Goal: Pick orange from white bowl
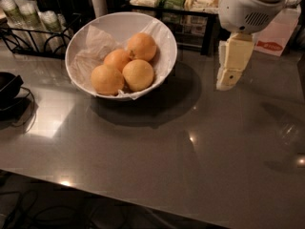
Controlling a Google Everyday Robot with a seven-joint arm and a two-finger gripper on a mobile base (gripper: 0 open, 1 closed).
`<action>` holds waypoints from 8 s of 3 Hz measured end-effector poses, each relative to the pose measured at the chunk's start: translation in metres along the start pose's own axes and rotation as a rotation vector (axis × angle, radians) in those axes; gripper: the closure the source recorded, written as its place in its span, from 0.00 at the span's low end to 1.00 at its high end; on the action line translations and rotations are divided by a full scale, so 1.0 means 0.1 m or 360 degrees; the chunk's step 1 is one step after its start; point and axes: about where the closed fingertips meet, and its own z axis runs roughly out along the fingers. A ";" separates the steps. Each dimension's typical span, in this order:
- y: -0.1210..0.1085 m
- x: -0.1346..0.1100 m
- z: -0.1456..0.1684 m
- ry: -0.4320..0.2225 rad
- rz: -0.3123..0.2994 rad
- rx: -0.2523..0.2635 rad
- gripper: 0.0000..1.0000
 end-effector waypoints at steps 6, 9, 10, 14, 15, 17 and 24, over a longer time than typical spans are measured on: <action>-0.97 -0.38 0.61 -0.0373 -0.0083 -0.0023 0.00; -1.06 -0.44 0.62 -0.0455 0.0013 0.0059 0.00; -1.17 -0.52 0.64 -0.0545 0.0071 0.0095 0.00; -1.18 -0.62 1.04 -0.0518 0.0059 -0.0036 0.10; -1.23 -0.77 1.21 -0.0530 -0.0012 -0.0084 0.15; -1.41 -1.19 1.33 -0.0568 -0.0224 -0.0108 0.17; -1.35 -1.13 1.61 -0.0654 -0.0303 -0.0225 0.32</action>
Offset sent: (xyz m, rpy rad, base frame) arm 0.0840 0.0148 -0.0246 -0.0429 -0.0113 0.0773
